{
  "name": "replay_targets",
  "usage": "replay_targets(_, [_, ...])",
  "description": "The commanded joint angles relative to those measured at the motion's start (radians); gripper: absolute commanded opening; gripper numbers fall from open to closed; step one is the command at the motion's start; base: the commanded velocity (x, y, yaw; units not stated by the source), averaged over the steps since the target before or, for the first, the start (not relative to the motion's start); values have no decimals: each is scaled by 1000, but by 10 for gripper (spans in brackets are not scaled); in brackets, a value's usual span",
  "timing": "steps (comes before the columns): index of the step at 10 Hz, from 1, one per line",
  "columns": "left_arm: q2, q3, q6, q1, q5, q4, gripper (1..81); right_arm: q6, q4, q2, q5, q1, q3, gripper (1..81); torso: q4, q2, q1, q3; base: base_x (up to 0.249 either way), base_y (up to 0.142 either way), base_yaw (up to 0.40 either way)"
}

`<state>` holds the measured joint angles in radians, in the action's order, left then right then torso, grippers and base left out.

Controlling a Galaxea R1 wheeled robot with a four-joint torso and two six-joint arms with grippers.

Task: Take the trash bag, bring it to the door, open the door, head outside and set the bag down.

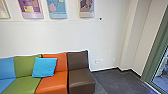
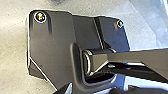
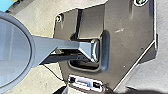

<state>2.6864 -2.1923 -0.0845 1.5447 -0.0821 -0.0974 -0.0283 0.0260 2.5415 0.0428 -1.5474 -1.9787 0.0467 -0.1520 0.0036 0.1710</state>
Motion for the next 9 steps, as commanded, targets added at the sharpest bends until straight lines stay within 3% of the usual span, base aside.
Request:
replay_targets(1, [-83,108,-15,-50,45,21,811,7,-57,-157,49,60,183,811,21,-98,63,61,0,0,0])
replay_targets(2, [-112,135,-21,-62,45,54,811,7,-60,-184,49,68,213,811,4,-117,75,77,0,0,0])
replay_targets(6, [-176,144,-21,-152,74,212,811,10,-93,-338,51,127,380,811,11,-251,160,169,0,0,0])
replay_targets(9, [-203,132,-21,-232,162,263,811,13,-98,-419,57,164,474,811,11,-353,225,238,0,0,0])
